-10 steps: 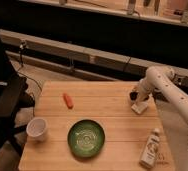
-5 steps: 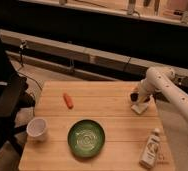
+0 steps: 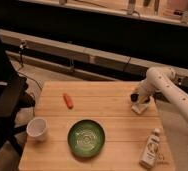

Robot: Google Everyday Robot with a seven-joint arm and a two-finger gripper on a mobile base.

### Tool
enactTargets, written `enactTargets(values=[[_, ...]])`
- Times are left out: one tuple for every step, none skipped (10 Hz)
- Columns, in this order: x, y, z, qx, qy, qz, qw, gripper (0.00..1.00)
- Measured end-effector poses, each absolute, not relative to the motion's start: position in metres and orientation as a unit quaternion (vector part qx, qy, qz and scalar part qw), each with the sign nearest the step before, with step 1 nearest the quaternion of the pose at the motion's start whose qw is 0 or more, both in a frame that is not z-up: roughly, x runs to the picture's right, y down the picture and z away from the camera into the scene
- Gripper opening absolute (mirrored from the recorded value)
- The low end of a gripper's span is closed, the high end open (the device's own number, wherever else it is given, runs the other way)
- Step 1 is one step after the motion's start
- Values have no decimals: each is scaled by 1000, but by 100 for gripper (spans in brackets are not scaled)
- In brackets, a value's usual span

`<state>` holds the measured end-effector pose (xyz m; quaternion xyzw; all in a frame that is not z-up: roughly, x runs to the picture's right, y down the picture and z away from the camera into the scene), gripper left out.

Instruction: Place the eraser on the white sponge

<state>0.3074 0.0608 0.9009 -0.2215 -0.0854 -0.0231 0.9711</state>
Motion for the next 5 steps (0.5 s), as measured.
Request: enactTargets(values=[[307,61,900,-224,-86,-21,971,80],[307,62,901,-226,-87,-19,970,80],[307,61,902,-223,-87,-19,971,79],[309,59,904,-221,-86,-19,971,75],[308,58,905,-221,-86,-20,971,66]])
